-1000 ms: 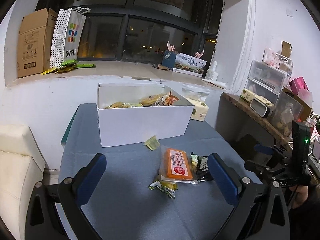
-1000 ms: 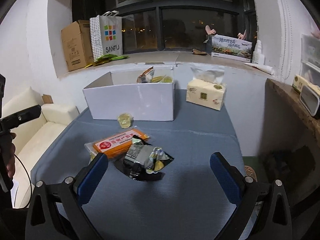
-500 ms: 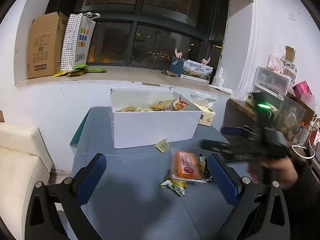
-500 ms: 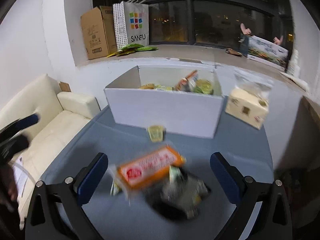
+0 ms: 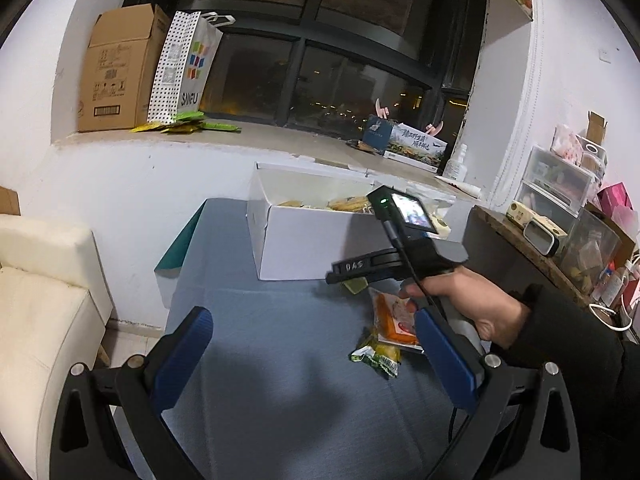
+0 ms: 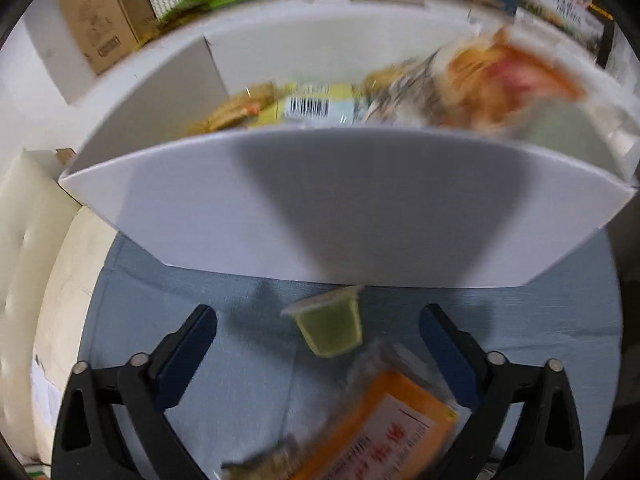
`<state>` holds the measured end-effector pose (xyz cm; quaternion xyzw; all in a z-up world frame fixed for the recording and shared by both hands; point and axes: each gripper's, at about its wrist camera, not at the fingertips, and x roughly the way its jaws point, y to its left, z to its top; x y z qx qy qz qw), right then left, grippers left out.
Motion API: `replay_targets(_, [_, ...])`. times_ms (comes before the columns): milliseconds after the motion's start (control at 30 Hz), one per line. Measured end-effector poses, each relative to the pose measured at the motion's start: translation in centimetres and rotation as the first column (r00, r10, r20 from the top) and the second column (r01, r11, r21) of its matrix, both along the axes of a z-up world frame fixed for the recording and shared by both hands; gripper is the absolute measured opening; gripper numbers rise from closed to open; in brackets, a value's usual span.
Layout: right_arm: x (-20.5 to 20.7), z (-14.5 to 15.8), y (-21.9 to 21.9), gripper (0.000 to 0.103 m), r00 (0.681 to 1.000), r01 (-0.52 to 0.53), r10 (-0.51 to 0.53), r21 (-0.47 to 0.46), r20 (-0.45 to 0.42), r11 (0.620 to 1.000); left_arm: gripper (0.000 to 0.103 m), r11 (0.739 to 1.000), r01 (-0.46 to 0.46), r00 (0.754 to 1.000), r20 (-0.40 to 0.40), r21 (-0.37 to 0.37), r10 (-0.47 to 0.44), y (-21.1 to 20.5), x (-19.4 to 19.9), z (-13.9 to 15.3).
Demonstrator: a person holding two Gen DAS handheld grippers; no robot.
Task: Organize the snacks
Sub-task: 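Grasp yellow jelly cup with right gripper while left grasps orange snack pack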
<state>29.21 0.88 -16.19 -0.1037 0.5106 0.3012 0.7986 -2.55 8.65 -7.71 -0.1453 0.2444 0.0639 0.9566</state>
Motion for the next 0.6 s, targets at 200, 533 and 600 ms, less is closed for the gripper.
replay_targets(200, [-0.7,-1.0,0.6,0.035,0.996,-0.088,0.087,-0.046,-0.015,0.995,0.103,1.0,-0.003,1.0,-0.015,-0.006,0.003,0.3,-0.1,-0.6])
replay_targets(533, [-7.2,7.9,-7.7,0.035,0.975,-0.202,0.162,0.302,0.152,0.932,0.103,0.997,0.071,0.995,-0.065,0.009,-0.071,-1.5,1.6,-1.3])
replay_targets(600, [-8.7,9.6,-9.7,0.035,0.963,-0.23,0.166,0.331,0.21,0.915,0.103,0.995,0.095,0.992,-0.079,0.005,-0.094,-2.0,2.3,-1.4])
